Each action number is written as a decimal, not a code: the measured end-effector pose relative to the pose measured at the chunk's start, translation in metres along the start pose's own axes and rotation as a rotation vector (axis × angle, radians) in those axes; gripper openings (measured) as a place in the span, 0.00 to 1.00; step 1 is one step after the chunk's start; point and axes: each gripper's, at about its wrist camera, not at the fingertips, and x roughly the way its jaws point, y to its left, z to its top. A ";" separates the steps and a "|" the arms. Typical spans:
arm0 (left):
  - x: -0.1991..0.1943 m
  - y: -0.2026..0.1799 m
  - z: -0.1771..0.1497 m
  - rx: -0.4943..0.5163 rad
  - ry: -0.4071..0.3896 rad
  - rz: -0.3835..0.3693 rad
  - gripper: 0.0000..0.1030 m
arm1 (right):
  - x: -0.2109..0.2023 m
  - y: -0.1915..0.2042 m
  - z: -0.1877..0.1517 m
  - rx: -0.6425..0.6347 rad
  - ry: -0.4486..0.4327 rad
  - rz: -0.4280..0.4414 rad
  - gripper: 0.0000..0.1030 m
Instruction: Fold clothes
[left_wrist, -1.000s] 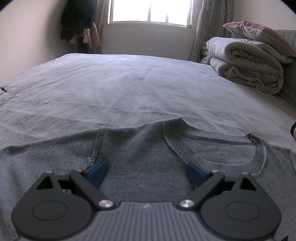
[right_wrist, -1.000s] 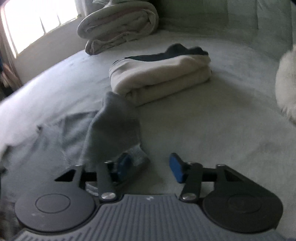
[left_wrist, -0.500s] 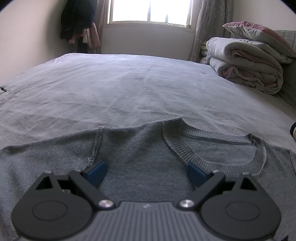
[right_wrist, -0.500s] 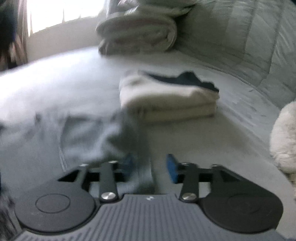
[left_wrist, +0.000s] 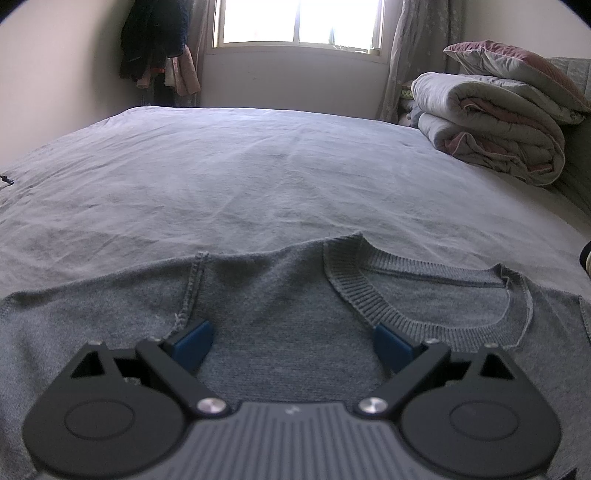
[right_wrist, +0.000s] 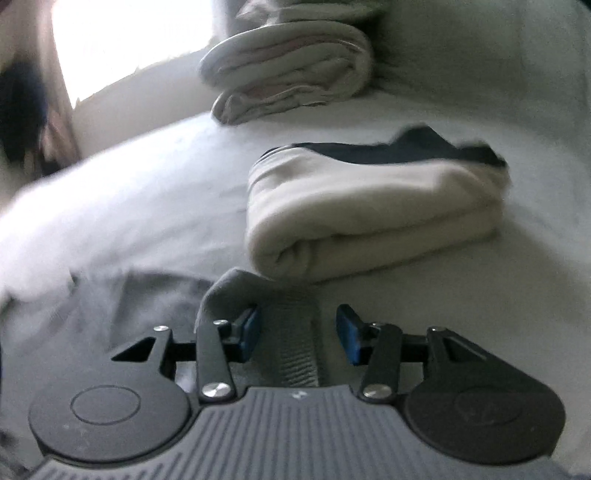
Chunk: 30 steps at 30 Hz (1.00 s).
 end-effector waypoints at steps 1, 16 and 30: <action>0.000 0.000 0.000 0.000 0.000 0.000 0.93 | 0.002 0.008 -0.001 -0.052 -0.001 -0.019 0.47; 0.002 -0.001 0.000 0.002 0.002 -0.001 0.94 | -0.004 -0.001 0.002 -0.041 -0.020 -0.187 0.09; -0.034 0.024 -0.008 -0.155 -0.020 -0.134 0.93 | -0.062 -0.020 -0.028 0.103 0.060 0.077 0.45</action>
